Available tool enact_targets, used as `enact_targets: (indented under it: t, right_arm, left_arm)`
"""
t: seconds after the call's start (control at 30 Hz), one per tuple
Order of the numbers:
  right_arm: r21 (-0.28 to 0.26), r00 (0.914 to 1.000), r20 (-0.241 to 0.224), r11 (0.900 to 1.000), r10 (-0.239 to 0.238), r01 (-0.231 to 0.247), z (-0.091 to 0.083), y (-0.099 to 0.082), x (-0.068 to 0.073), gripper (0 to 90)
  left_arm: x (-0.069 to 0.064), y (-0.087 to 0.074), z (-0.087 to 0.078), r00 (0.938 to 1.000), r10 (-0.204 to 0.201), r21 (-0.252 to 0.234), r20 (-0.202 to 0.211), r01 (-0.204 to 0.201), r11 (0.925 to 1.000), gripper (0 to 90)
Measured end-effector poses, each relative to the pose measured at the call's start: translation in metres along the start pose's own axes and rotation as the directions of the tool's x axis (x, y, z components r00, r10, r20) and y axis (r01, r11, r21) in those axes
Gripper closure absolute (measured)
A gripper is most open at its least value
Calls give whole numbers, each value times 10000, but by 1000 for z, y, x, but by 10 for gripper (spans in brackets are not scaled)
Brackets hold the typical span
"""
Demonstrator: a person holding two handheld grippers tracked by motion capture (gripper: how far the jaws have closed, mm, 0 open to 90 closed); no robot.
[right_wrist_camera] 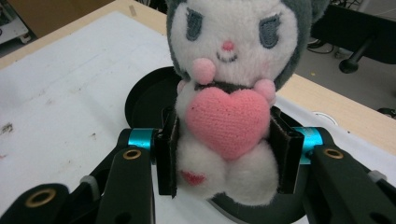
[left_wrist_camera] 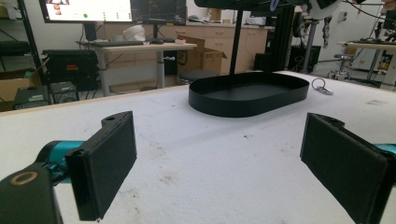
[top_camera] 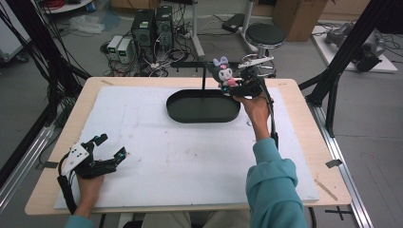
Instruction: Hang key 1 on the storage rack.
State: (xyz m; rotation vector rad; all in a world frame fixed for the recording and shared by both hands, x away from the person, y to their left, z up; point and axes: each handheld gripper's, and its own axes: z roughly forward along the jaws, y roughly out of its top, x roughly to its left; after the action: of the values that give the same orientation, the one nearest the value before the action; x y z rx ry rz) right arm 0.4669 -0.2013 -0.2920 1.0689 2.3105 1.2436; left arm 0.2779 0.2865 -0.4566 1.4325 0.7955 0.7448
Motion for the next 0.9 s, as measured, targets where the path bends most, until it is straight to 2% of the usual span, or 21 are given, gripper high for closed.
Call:
enact_targets:
  t: [0.13, 0.2, 0.3, 0.47, 0.53, 0.73, 0.9]
  right_arm:
    - [9, 10000, 75, 10000, 29, -29, 1, 2, -1, 544]
    - [-180, 9999, -36, 9998, 104, -104, 1, 2, -3, 544]
    - [-39, 9999, 78, 9999, 103, -103, 4, 1, -4, 544]
    - [-275, 9995, 47, 9992, 305, -304, 5, 1, -6, 544]
    - [-202, 9992, 40, 9990, 396, -395, 6, 1, -7, 544]
    - [-363, 9985, 118, 9980, 528, -523, 9, 0, -10, 543]
    - [-298, 9975, 266, 9974, 660, -652, 10, -1, -13, 543]
  left_arm:
    - [0, 0, 0, 10000, 12, 20, -3, -12, 10000, 110]
    - [0, 0, 0, 10000, 10, 19, 2, -10, 10000, 110]
    - [0, 0, 0, 10000, 25, 28, 0, -25, 10000, 110]
    - [0, 0, 0, 10000, -11, 24, 5, 11, 10000, 110]
    - [0, 0, 0, 10000, 21, 55, 13, -21, 10000, 110]
    - [0, 0, 0, 10000, 17, 55, 13, -17, 10000, 110]
    - [0, 0, 0, 10000, 10, 57, 11, -10, 10000, 110]
